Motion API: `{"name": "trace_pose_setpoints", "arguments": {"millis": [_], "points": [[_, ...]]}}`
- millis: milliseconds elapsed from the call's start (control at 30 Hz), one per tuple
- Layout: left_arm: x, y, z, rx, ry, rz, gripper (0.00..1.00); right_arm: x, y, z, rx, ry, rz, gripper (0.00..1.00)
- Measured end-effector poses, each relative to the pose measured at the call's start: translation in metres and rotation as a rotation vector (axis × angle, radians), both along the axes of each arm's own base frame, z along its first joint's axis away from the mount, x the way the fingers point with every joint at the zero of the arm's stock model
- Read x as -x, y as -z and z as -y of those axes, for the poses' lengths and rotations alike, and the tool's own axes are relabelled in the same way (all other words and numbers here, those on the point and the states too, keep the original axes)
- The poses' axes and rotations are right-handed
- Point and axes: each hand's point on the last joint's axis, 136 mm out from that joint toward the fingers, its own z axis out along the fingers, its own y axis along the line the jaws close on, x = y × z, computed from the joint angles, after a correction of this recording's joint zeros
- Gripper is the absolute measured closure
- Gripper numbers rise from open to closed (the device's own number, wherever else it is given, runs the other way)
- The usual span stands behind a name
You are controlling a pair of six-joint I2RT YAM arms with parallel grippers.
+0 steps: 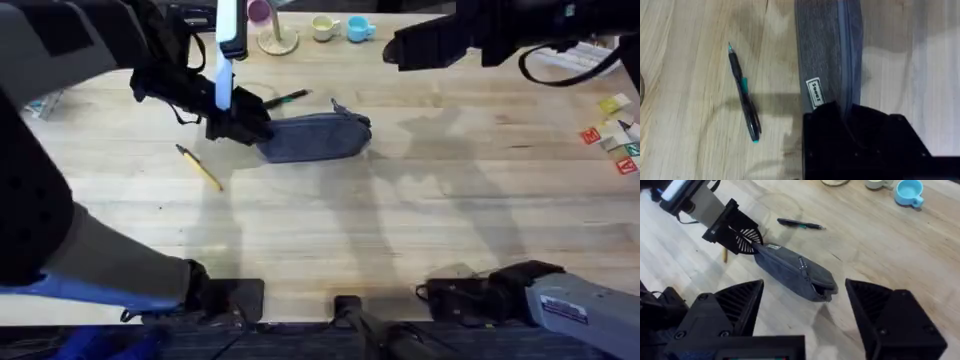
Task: Unzip the bag, pick up the pens from the table one at a time and place them inside, then zip the bag closed.
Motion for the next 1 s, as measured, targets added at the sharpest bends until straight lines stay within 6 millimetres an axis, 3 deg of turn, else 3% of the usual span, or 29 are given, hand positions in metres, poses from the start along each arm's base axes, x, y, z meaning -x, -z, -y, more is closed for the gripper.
{"name": "trace_pose_setpoints", "arguments": {"millis": [533, 1000], "points": [[0.000, 0.000, 0.000, 0.000, 0.000, 0.000, 0.956, 0.000, 0.007, 0.000, -0.021, 0.035, -0.064, 0.006], [0.000, 0.000, 0.000, 0.000, 0.000, 0.000, 0.956, -0.023, 0.076, -0.014, 0.012, 0.056, -0.291, 0.005]]}}
